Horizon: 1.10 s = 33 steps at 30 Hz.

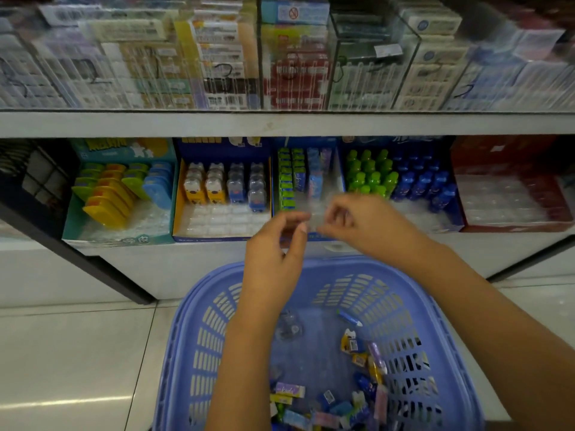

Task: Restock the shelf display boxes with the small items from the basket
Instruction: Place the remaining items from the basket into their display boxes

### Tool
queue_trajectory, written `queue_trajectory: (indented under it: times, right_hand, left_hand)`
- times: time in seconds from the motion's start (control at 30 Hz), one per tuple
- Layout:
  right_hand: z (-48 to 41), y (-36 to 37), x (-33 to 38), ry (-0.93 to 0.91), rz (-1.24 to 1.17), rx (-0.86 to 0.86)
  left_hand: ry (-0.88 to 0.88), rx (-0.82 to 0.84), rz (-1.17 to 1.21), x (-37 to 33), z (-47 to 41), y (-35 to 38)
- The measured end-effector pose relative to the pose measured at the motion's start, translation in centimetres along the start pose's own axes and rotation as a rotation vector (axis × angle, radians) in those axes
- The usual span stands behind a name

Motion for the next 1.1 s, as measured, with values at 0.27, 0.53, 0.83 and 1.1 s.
queue_trajectory:
  times: [0.27,0.53,0.83,1.1]
  right_hand:
    - [11.4,15.2,-9.8,0.277,0.257,0.773]
    - [15.6,20.6,-14.5,0.006,0.492,0.814]
    - [14.5,22.4,-16.3,0.047,0.414,0.886]
    - [14.8,23.9,-17.5,0.239,0.339,0.953]
  left_hand:
    - [-0.393,0.692,-0.531,12.5,8.3,6.1]
    - [-0.521,1.221,-0.765,19.9,18.1,6.3]
    - [-0.517,1.124,-0.782,21.1,17.6,6.9]
    - [-0.635,0.923,-0.667,21.3,16.8,7.4]
Point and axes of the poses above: each hand's wrist, its own z-axis away from the middle knuckle, its own y-axis out of the palm, x = y × z, the point moved 4 cm from there along -z, towards the middle knuckle, and after that the axes turned 6 degrees about -x, right-handed, at the moved point
